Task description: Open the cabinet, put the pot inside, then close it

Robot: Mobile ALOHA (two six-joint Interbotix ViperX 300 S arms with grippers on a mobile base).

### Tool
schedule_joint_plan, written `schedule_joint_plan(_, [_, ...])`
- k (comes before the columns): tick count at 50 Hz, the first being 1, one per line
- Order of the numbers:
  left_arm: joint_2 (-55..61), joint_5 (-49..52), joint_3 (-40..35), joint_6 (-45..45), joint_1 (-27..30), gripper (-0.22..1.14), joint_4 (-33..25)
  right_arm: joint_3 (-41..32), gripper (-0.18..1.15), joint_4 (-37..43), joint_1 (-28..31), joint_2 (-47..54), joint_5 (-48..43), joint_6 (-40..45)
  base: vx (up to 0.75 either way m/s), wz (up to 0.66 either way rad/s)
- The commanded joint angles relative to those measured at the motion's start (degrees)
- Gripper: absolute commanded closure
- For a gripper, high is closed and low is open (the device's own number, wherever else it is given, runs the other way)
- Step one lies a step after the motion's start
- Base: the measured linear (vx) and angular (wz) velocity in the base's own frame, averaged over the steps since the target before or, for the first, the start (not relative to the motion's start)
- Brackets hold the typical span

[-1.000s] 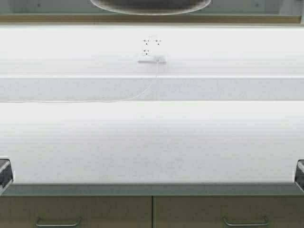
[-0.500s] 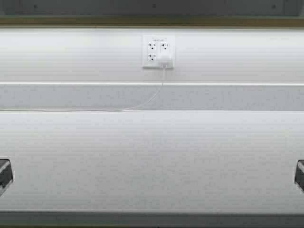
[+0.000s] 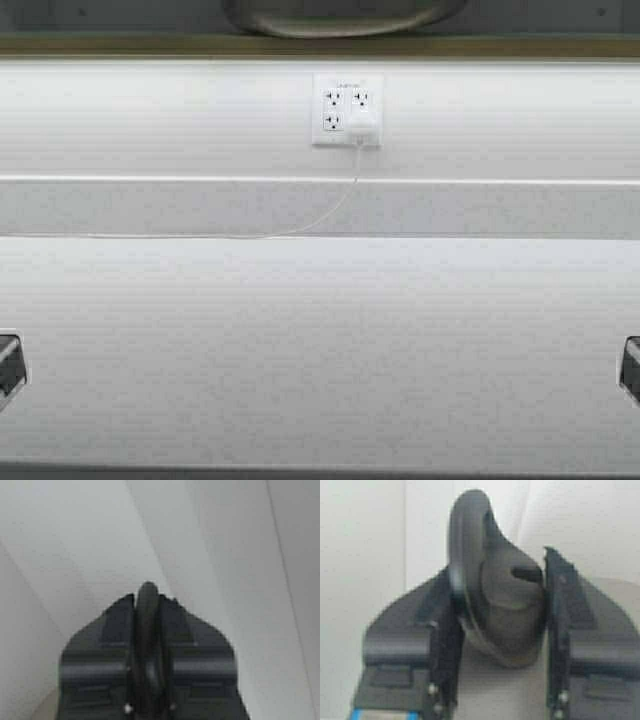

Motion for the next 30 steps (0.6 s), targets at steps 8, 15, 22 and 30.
schedule_joint_plan(8, [0.4,0.4,-3.9,-0.8,-3.2,0.89,0.4,-3.8,0.89,-1.3,1.8,1.7,0.2,3.3,0.03,0.03])
schedule_joint_plan(15, [0.8,0.9,-4.8,-1.2,-3.2,0.89,0.4,-4.7,0.89,-1.8,1.6,3.3,0.4,4.5,0.03,0.01])
schedule_joint_plan(22, [0.8,1.9,-5.2,-3.3,-3.2,0.89,0.4,-4.7,0.89,-2.0,1.2,3.4,0.5,4.6,0.01,0.01])
schedule_joint_plan(30, [0.6,2.0,-4.9,-6.2,-3.2,0.89,0.4,-4.7,0.85,-2.0,0.5,3.3,0.4,4.7,0.0,0.0])
